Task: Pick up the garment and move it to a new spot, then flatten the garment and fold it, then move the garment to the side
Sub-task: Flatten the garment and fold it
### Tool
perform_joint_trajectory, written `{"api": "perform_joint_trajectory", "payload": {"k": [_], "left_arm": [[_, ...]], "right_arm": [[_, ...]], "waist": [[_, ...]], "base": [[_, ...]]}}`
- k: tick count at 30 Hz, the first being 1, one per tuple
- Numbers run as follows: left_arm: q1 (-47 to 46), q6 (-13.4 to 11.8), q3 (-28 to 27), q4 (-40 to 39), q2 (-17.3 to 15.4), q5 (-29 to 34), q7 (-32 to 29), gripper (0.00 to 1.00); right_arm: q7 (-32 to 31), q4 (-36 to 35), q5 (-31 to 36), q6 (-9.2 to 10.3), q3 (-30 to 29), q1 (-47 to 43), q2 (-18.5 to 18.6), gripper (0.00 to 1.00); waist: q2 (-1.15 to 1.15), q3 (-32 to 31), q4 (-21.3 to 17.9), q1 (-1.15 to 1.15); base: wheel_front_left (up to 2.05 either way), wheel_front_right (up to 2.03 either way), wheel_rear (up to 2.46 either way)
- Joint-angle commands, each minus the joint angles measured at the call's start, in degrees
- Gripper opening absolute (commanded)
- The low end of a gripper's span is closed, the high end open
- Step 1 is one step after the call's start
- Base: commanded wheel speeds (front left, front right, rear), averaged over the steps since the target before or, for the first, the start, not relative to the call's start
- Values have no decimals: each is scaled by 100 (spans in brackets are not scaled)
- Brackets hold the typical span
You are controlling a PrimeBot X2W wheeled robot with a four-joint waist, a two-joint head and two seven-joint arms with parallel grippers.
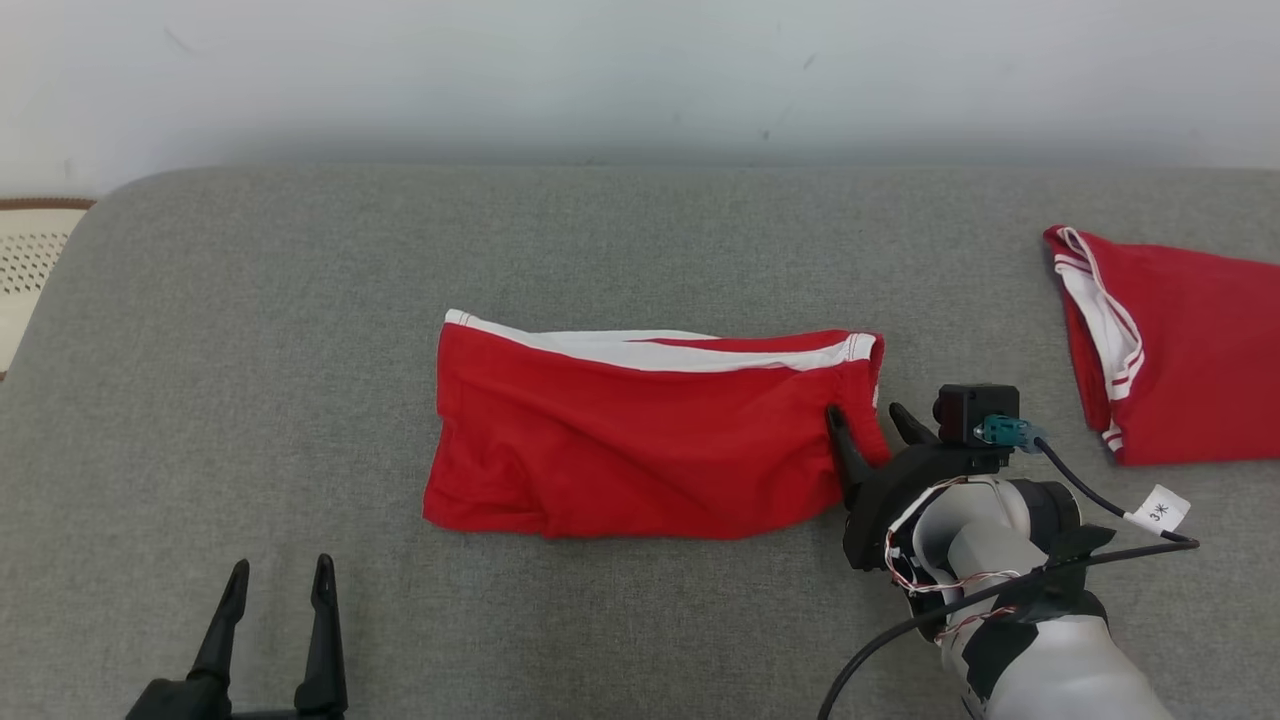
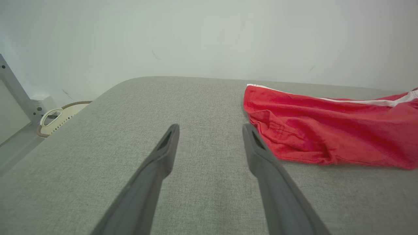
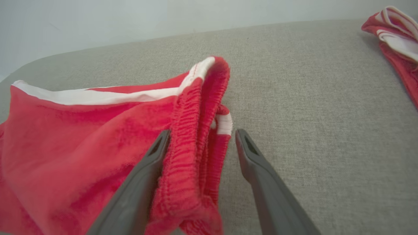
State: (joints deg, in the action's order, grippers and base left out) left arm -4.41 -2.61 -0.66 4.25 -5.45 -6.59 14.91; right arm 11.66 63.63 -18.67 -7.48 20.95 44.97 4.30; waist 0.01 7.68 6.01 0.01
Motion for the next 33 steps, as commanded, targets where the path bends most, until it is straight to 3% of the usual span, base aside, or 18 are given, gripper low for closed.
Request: {"api": "perform_joint_trajectory", "payload": {"k": [1,13,14,15,16,22,33], "left_arm": [[-53,26,-37,21,3,48,22,100],[-179,102,-105,45,64,104,22,100],[-202,138,-109,63,74,120,22,100],[-218,155,-119,77,75,126,21,100],[-230,141,-128,87,76,132,22,100],[-193,167,-209,152,95,136,22,100],[7,154,-302,98,150,149,22,100]], "right_arm": [[51,96,-56,-3,22,64,-31,100],[-175,573,-425,-3,278,150,-141,100],[-181,522,-526,-3,380,122,-155,67],[-171,497,-571,-3,444,113,-160,27],[-140,459,-614,-3,509,103,-163,0],[27,359,-857,-3,758,149,-113,0],[15,119,-1371,-2,1179,184,666,0]], "waist": [[-1,63,39,-1],[-1,217,-7,-1],[-1,243,3,-1],[-1,251,8,-1],[-1,254,13,-1],[-1,158,-3,-1],[-1,-125,-206,-1]], "base": [[0,0,0],[0,0,0],[0,0,0],[0,0,0],[0,0,0],[0,0,0],[0,0,0]]}}
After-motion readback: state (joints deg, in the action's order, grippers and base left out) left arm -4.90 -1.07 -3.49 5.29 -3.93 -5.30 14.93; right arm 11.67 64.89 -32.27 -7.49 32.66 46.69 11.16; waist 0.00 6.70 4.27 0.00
